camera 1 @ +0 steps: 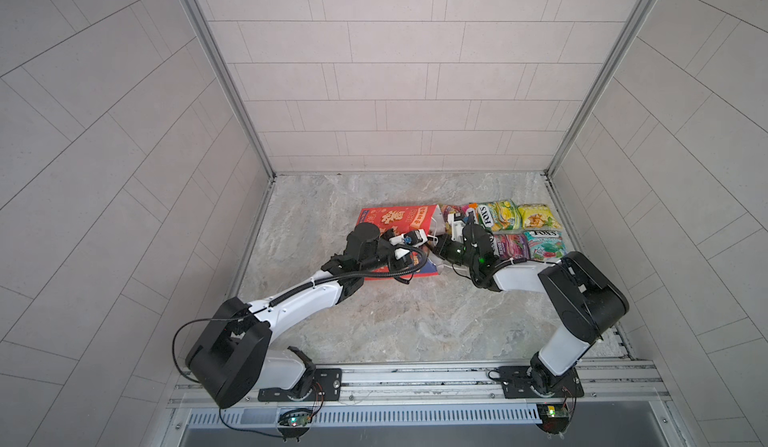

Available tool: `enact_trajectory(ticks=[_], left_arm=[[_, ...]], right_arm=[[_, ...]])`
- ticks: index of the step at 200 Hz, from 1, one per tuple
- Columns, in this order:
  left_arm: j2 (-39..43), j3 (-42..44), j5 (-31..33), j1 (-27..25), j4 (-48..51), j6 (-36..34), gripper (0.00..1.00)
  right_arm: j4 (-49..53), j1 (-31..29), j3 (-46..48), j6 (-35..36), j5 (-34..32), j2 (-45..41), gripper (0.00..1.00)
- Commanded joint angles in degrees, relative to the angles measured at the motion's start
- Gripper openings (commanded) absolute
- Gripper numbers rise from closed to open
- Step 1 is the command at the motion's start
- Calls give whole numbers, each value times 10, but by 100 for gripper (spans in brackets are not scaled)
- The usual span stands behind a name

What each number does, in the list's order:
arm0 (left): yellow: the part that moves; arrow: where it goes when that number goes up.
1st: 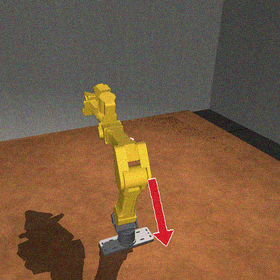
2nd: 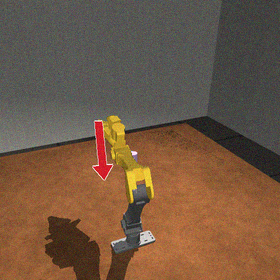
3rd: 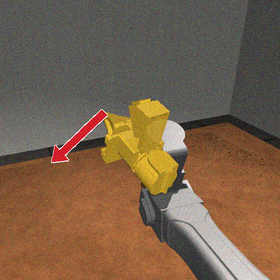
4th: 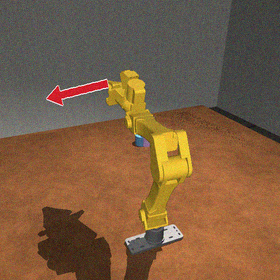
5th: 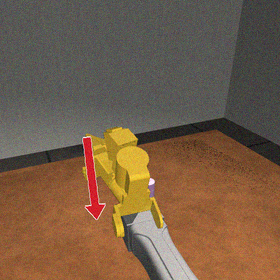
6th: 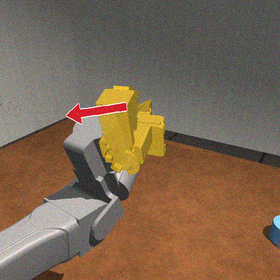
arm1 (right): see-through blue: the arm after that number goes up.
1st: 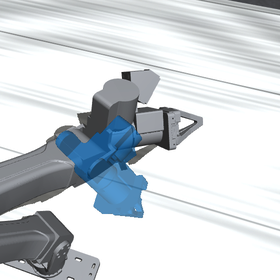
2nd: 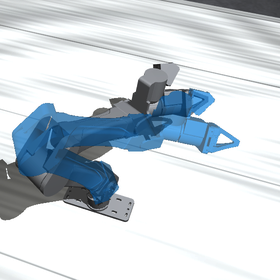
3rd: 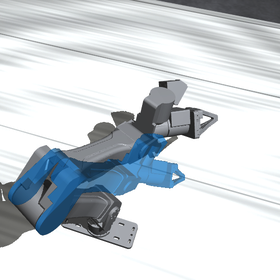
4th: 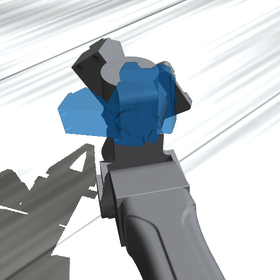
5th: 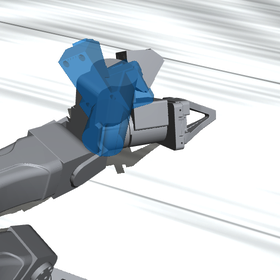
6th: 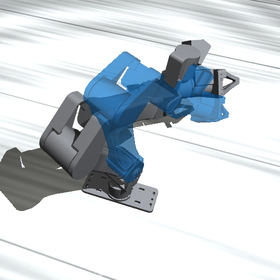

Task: Take the snacks out of the paper bag
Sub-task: 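Close the right gripper on the orange packet's top edge and lift, then pull the packet out with the right gripper while the left lifts the bag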

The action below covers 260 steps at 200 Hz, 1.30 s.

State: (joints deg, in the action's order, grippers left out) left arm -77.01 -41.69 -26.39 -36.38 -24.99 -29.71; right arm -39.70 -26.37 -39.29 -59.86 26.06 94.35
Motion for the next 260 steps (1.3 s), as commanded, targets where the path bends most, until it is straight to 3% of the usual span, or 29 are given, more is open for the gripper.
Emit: enact_trajectory(ticks=[1,74,132,213,260], left_arm=[[14,7,31,7,-2,-8,0],[23,19,26,10,-21,-6,0],[30,-14,144,10,-11,52,0],[45,-14,174,10,-8,61,0],[49,-18,190,10,-6,69,0]], right_arm=[[47,10,0,37,4,-47,1],[68,34,4,54,25,-68,0],[51,34,34,78,30,-82,0],[44,57,-4,41,85,-110,0],[162,60,-75,35,100,-156,0]])
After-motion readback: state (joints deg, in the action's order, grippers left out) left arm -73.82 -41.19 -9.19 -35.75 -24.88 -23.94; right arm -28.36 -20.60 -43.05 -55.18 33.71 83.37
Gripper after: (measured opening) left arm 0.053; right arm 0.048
